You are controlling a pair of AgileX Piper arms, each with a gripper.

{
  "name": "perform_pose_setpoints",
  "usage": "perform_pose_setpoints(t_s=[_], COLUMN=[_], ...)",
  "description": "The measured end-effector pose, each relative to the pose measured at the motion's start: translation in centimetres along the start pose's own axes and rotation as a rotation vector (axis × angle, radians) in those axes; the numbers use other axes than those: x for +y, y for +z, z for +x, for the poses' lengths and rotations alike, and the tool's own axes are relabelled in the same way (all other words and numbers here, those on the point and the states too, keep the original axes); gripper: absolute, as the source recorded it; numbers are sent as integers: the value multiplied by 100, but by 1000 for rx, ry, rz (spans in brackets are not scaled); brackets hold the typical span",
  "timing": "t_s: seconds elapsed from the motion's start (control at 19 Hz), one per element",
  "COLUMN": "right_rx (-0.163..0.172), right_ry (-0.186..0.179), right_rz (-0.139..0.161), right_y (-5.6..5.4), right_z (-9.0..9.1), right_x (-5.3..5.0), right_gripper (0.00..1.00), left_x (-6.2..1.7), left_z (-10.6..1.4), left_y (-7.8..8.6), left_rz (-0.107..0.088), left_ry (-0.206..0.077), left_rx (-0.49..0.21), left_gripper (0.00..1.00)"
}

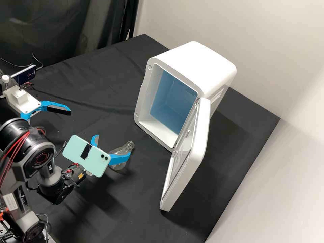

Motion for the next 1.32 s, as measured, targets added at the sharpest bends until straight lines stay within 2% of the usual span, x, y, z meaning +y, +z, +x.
perform_pose_setpoints(t_s=[0.26, 0.47, 0.63, 0.84, 1.16, 1.32], right_rx=[43, 42, 37, 46, 80, 59], right_ry=[47, 85, 99, 90, 17, 12], right_rz=[-16, -17, -17, -22, -29, -21], right_y=[-57, -53, -42, -52, -116, -87], right_z=[-44, -69, -79, -77, -40, -29], right_x=[97, 164, 191, 181, 49, 36], right_gripper=[100, 100, 100, 100, 100, 100], left_x=[0, -1, -1, -5, -5, -5], left_z=[0, 0, 0, 1, 2, 2], left_y=[0, 5, 5, 30, 31, 31], left_rz=[0, -1, -1, -1, -1, -1], left_ry=[0, 0, 0, -2, -2, -2], left_rx=[0, 0, 0, -11, -12, -12], left_gripper=[100, 100, 100, 100, 100, 100])
